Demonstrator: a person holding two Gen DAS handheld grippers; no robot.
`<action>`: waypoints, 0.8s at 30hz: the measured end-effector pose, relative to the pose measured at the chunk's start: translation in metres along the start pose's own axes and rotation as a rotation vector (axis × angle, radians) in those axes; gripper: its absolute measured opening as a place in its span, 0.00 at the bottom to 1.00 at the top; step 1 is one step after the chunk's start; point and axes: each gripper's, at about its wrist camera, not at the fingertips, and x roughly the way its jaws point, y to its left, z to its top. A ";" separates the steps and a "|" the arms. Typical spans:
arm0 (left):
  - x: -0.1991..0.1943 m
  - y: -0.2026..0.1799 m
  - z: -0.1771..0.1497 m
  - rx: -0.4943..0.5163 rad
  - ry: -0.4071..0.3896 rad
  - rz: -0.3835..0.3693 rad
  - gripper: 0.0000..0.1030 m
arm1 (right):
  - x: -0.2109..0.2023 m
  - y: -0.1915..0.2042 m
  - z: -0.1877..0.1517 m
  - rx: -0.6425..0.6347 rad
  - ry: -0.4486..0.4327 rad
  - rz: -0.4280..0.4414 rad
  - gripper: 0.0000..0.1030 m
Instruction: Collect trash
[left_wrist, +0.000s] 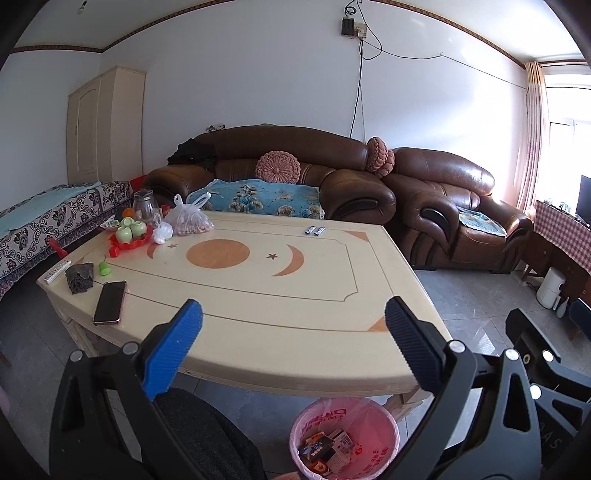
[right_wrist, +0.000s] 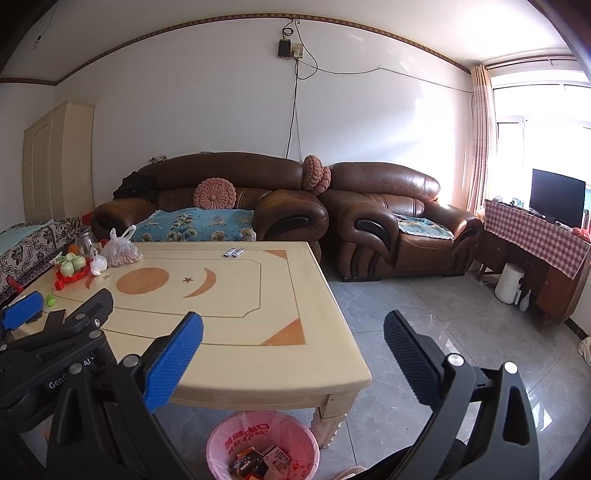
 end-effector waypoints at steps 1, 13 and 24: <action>0.001 0.000 0.000 -0.004 0.008 -0.009 0.94 | 0.000 -0.001 0.000 0.004 0.000 0.000 0.93; 0.001 0.003 -0.001 -0.006 0.011 -0.009 0.94 | 0.000 0.002 -0.005 -0.009 -0.009 -0.006 0.93; 0.001 -0.001 -0.001 0.011 0.020 -0.007 0.94 | 0.002 0.000 -0.005 -0.003 -0.004 -0.006 0.93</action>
